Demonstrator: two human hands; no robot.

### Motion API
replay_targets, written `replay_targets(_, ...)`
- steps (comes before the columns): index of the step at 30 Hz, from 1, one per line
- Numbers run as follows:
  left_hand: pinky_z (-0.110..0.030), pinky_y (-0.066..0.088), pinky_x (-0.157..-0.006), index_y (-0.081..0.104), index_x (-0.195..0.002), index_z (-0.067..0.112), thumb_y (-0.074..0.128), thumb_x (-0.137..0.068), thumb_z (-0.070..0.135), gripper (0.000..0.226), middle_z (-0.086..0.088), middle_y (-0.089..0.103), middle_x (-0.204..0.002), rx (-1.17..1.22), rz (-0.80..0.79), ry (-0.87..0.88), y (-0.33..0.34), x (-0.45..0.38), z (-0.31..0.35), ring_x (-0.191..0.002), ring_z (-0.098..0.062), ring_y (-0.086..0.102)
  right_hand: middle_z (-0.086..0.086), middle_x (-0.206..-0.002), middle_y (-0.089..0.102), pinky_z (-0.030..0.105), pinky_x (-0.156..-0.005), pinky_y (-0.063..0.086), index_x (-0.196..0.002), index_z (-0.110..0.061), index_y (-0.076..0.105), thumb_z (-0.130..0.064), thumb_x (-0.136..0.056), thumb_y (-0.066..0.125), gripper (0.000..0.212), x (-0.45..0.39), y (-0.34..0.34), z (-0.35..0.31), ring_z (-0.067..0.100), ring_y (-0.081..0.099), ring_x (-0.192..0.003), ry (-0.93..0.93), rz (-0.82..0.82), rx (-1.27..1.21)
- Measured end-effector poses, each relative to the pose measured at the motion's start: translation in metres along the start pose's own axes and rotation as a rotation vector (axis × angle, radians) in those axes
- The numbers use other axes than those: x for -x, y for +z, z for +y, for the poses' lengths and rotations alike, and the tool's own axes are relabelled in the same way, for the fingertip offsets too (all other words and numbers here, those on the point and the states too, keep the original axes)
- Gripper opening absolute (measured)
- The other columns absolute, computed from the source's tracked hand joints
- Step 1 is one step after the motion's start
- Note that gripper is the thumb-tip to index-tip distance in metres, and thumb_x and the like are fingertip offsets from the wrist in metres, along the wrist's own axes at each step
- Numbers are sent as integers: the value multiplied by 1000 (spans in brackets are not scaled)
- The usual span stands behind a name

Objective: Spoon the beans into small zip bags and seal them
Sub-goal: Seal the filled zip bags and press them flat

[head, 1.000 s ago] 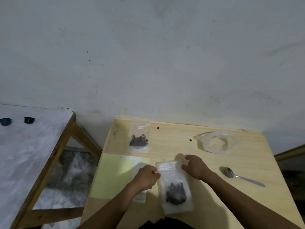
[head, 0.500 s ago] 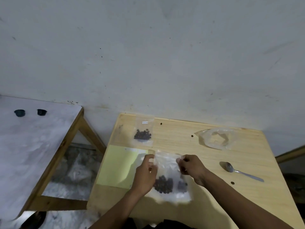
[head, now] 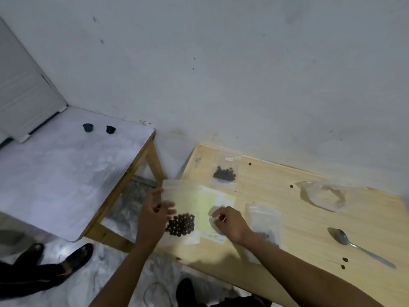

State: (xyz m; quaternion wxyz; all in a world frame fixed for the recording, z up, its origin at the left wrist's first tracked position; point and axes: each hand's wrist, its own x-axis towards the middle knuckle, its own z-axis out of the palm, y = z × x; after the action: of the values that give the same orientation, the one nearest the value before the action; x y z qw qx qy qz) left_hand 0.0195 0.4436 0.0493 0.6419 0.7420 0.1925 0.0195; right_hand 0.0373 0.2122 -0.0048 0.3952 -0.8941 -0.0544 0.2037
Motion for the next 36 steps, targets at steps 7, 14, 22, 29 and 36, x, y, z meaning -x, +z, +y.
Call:
replay_targets(7, -37, 57, -64, 53, -117, 20, 55, -95, 2, 28, -8, 72, -87, 40, 74, -39, -33, 14, -5, -69, -23, 70, 7, -120, 50, 36, -87, 45, -116, -20, 63, -28, -92, 51, 29, -2, 37, -5, 28, 43, -114, -62, -108, 506)
replay_targets(14, -39, 59, -68, 54, -118, 22, 55, -95, 8, 27, -5, 74, -88, -16, 33, -47, -33, 23, -6, -73, -22, 72, 5, -107, 56, 34, -79, 43, -97, -19, 62, -20, -89, 51, 13, -2, 46, -5, 26, 48, -104, -89, -45, 475)
replay_targets(22, -37, 56, -68, 51, -111, 28, 49, -98, 8, 24, 2, 75, -93, -17, -72, -11, -8, 17, 10, -78, -17, 71, 3, -85, 67, 26, -71, 48, -90, -14, 64, -16, -96, 55, 12, -1, -22, -35, 14, 59, -73, -112, 205, -145)
replay_targets(29, -33, 52, -63, 50, -114, 27, 48, -98, 9, 24, 3, 75, -95, 68, -216, 5, 39, 13, 34, -90, -24, 70, 0, -80, 65, 11, -65, 41, -92, -21, 67, -10, -93, 60, 13, 6, -60, -79, 0, 52, -66, -225, 222, -274)
replay_targets(36, -26, 44, -59, 52, -111, 26, 51, -97, 10, 22, 0, 73, -81, 64, -236, 66, 69, 18, 54, -59, -6, 58, -1, -66, 60, 25, -60, 41, -98, -18, 51, -13, -89, 65, 17, 9, -75, -78, 12, 54, -60, -184, 289, -236)
